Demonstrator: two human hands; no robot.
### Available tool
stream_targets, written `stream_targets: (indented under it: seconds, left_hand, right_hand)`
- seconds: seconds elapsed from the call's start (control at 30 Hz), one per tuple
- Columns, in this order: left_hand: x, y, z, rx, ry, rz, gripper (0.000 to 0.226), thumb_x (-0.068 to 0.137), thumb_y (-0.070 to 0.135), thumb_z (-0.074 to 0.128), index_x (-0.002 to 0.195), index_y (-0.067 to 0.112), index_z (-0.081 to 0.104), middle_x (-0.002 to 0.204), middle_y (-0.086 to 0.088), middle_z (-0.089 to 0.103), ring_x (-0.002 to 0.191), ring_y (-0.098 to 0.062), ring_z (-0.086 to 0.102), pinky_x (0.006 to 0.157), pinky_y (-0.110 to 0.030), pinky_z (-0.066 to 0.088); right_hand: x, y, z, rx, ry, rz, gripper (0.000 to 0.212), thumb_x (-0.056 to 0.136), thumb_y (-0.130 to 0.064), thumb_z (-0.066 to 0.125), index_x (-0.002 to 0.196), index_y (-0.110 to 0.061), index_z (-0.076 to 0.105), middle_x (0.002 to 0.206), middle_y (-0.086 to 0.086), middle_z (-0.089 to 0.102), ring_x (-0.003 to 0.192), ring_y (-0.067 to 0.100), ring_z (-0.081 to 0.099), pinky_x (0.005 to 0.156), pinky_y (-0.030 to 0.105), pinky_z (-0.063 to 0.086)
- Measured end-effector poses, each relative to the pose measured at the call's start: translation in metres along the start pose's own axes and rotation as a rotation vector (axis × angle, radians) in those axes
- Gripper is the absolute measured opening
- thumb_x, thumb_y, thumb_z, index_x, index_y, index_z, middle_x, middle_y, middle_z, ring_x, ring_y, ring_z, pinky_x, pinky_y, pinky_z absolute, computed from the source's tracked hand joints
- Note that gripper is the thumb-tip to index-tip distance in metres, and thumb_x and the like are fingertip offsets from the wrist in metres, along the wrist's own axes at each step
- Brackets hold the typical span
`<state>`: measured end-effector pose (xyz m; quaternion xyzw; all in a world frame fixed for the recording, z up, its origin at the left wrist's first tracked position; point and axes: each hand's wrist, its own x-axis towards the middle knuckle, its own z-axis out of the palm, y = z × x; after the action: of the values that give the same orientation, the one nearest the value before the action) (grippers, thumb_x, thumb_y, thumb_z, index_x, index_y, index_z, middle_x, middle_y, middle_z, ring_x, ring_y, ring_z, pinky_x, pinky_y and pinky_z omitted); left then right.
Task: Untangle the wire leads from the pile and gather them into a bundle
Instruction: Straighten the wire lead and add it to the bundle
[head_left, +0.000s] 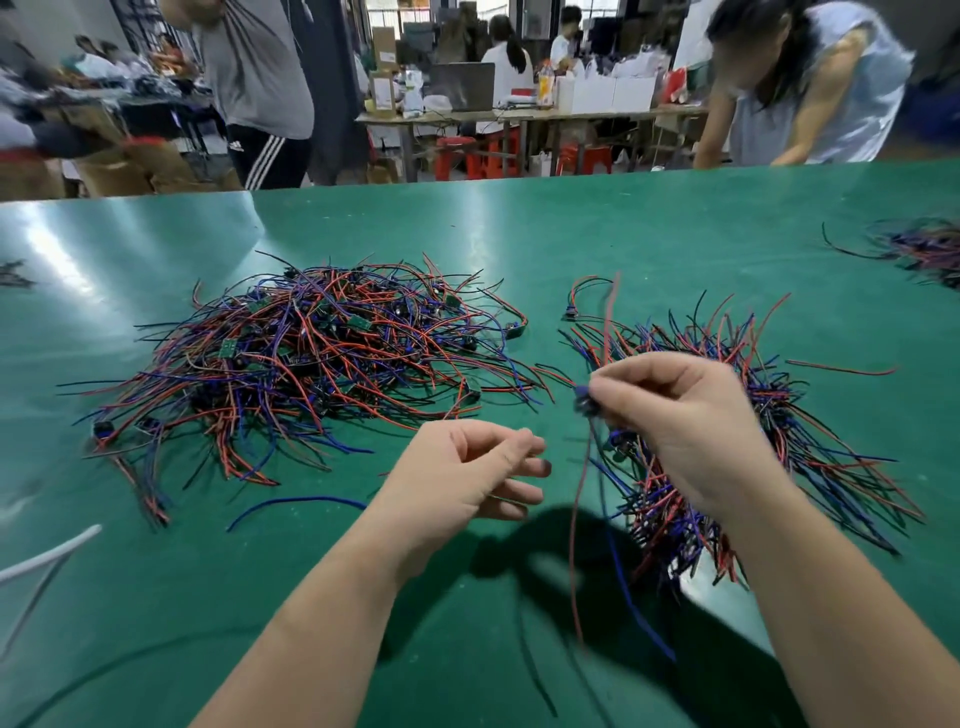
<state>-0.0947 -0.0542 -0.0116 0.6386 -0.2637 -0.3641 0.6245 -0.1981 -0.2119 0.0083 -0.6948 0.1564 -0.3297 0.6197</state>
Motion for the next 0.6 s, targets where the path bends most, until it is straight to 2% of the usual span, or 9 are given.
stream_targets:
  seconds: [0.1,0.13,0.17,0.27,0.33,0.37,0.43,0.5,0.6]
  left_hand:
    - [0.008,-0.006,-0.012,0.383,0.277,0.155,0.011,0.091,0.018,0.062,0.084,0.019,0.07,0.079,0.005,0.073,0.069,-0.004,0.065,0.066,-0.018,0.05]
    - [0.01,-0.008,-0.017,0.617,0.372,0.216,0.009,0.09,0.02,0.062,0.091,0.022,0.07,0.087,0.009,0.071,0.077,-0.002,0.062,0.074,-0.015,0.046]
    - [0.011,-0.011,-0.021,0.832,0.431,0.252,0.016,0.089,0.022,0.061,0.103,0.024,0.068,0.101,0.009,0.068,0.091,-0.004,0.059,0.084,-0.017,0.042]
    - [0.015,-0.023,-0.03,1.207,0.432,0.127,0.048,0.091,0.04,0.054,0.137,0.028,0.045,0.145,0.0,0.04,0.133,-0.019,0.035,0.108,-0.036,0.029]
    - [0.017,-0.031,-0.03,1.331,0.36,-0.026,0.057,0.094,0.05,0.044,0.146,0.031,0.029,0.157,0.0,0.02,0.143,-0.021,0.018,0.114,-0.043,0.019]
    - [0.018,-0.035,-0.029,1.367,0.325,-0.063,0.058,0.095,0.052,0.039,0.147,0.032,0.025,0.158,-0.001,0.018,0.144,-0.022,0.017,0.114,-0.044,0.017]
    - [0.02,-0.037,-0.03,1.392,0.329,-0.038,0.05,0.097,0.049,0.039,0.143,0.031,0.034,0.15,-0.001,0.033,0.137,-0.024,0.03,0.109,-0.042,0.027]
    - [0.02,-0.032,-0.033,1.389,0.396,0.058,0.031,0.096,0.039,0.044,0.125,0.031,0.053,0.126,0.002,0.052,0.118,-0.023,0.048,0.094,-0.037,0.039]
    - [0.02,-0.025,-0.034,1.385,0.454,0.081,0.015,0.095,0.03,0.05,0.103,0.034,0.062,0.106,0.007,0.057,0.103,-0.02,0.054,0.085,-0.033,0.036]
  right_hand:
    - [0.012,-0.004,-0.029,-0.015,0.314,-0.015,0.013,0.073,-0.008,0.074,0.069,-0.02,0.076,0.062,-0.002,0.069,0.06,0.007,0.062,0.063,0.019,0.053]
    - [0.015,-0.003,-0.04,-0.125,0.436,-0.02,0.005,0.072,-0.013,0.072,0.073,-0.017,0.075,0.061,-0.005,0.067,0.059,0.004,0.061,0.063,0.019,0.052]
    - [0.017,-0.001,-0.05,-0.284,0.541,-0.008,0.01,0.072,-0.017,0.069,0.079,-0.013,0.074,0.063,-0.007,0.066,0.06,0.002,0.059,0.066,0.02,0.052]
    - [0.02,0.005,-0.072,-0.645,0.644,0.144,0.027,0.077,-0.019,0.061,0.104,-0.018,0.066,0.086,0.0,0.064,0.091,0.018,0.063,0.089,0.038,0.05]
    - [0.02,0.006,-0.075,-0.736,0.643,0.196,0.04,0.078,-0.022,0.06,0.118,-0.023,0.058,0.109,0.007,0.061,0.111,0.03,0.054,0.099,0.046,0.042]
    - [0.02,0.005,-0.074,-0.742,0.643,0.182,0.044,0.078,-0.022,0.06,0.121,-0.024,0.055,0.12,0.009,0.058,0.115,0.032,0.051,0.101,0.048,0.039]
    - [0.019,0.003,-0.067,-0.71,0.642,0.099,0.044,0.077,-0.021,0.06,0.121,-0.024,0.056,0.126,0.009,0.054,0.116,0.03,0.049,0.102,0.048,0.039]
    - [0.016,0.001,-0.056,-0.677,0.63,0.001,0.039,0.077,-0.018,0.059,0.115,-0.024,0.059,0.119,0.008,0.055,0.105,0.025,0.052,0.098,0.045,0.042]
    - [0.009,-0.001,-0.036,-0.605,0.574,-0.115,0.026,0.078,-0.011,0.058,0.1,-0.024,0.065,0.102,0.006,0.06,0.085,0.021,0.057,0.083,0.037,0.049]
